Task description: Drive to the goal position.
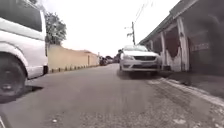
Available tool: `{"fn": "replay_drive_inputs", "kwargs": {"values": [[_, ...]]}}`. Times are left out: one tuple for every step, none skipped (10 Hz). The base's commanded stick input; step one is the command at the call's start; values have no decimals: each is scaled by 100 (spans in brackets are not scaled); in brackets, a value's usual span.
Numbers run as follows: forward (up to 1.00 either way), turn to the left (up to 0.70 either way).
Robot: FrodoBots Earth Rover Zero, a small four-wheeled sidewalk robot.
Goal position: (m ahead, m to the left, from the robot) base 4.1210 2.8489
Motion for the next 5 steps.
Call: {"fn": "replay_drive_inputs", "kwargs": {"values": [[70, 1], [70, 1], [70, 1], [70, 1], [70, 1]]}}
